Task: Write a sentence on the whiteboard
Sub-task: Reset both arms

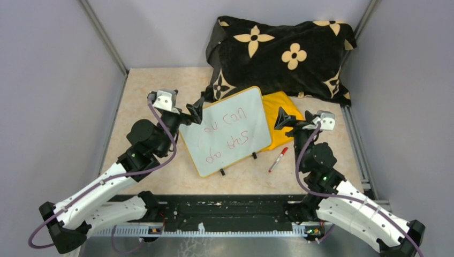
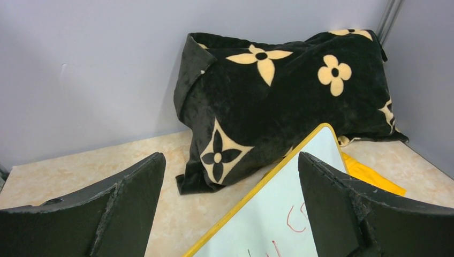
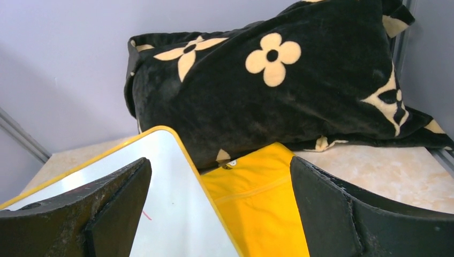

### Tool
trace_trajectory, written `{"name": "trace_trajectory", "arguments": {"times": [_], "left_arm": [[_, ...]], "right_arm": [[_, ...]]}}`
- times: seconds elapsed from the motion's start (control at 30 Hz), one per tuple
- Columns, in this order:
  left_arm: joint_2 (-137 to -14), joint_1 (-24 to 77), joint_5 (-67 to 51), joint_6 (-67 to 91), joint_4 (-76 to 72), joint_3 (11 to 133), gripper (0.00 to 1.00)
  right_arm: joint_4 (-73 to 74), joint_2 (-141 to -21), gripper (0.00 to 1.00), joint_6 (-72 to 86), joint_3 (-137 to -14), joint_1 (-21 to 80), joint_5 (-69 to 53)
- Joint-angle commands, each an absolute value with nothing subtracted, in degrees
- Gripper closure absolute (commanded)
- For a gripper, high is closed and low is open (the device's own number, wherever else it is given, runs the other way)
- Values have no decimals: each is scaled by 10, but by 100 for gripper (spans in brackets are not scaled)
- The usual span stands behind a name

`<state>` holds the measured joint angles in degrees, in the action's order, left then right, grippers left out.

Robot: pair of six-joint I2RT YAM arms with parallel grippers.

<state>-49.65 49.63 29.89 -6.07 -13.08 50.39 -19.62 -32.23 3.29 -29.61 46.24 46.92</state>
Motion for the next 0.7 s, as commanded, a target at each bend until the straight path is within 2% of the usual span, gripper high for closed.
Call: {"name": "trace_trajectory", "arguments": {"times": [0.0,0.23,0.33,0.53,0.67], "left_arm": [[-493,495,274,-65,-148,500,1],[-496,495,269,-62,-145,500,1],[-500,495,274,-61,-148,507,1],[-577,495,303,-73,-79,700,1],[-619,496,297,-71,-32,816,1]], "right_arm": [[-211,-335,2,76,-319,460,483],[-126,-388,1,150,-397,446,531],[-131,-425,1,117,-455,444,526],[-154,-492,1,18,-619,444,493],[-153,-500,1,8,-670,444,461]]}}
